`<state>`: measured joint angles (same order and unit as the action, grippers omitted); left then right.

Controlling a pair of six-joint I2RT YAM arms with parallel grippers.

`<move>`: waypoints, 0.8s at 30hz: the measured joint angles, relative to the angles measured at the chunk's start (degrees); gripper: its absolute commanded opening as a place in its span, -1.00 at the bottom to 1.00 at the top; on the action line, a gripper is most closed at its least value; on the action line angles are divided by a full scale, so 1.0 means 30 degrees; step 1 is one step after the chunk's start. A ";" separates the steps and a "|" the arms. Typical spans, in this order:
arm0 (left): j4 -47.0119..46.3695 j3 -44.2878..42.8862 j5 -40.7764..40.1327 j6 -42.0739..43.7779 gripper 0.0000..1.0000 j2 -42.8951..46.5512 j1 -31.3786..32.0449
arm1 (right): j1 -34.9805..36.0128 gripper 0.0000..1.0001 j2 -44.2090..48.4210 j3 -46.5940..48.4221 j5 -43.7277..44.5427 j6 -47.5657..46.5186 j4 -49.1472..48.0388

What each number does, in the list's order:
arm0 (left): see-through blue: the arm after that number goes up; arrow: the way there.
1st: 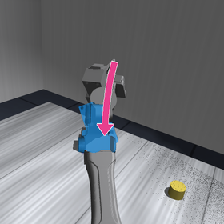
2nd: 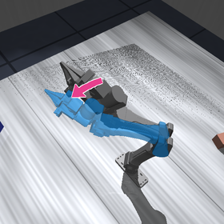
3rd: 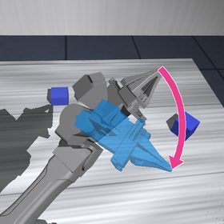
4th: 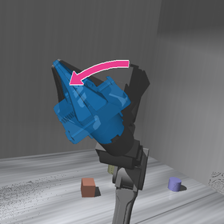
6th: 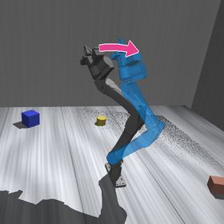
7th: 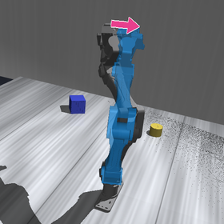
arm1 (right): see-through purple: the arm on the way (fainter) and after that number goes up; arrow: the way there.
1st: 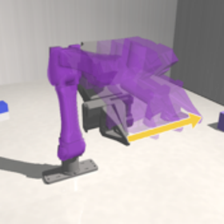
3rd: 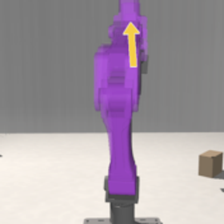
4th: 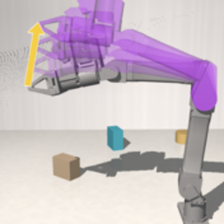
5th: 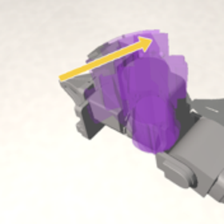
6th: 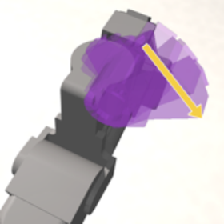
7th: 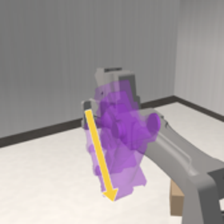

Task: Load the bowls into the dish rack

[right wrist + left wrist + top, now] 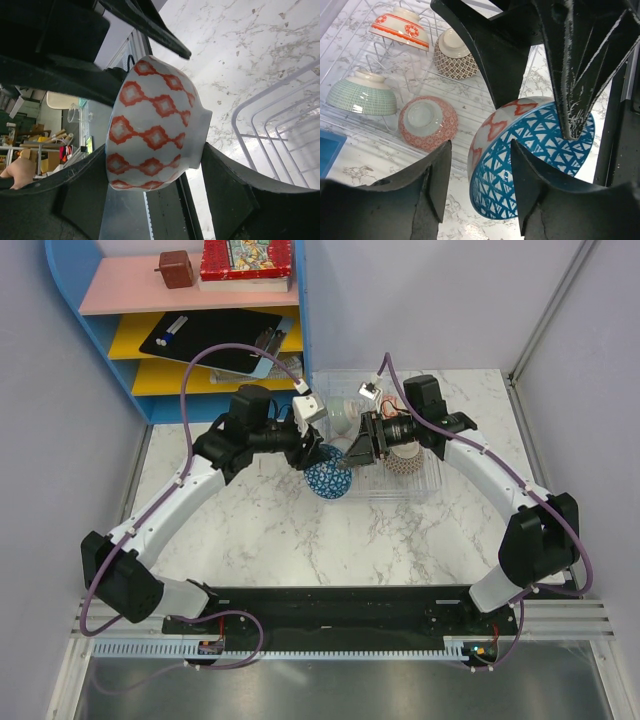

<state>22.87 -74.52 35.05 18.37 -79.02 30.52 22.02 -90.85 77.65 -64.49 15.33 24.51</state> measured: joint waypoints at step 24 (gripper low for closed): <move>0.0189 0.0517 -0.0066 -0.0160 0.99 0.1275 -0.5348 | -0.0291 -1.00 0.0765 -0.0546 0.8029 -0.1399 0.1326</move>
<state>23.44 -72.97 34.85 17.89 -75.20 14.48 21.15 -88.55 76.01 -40.40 11.14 28.49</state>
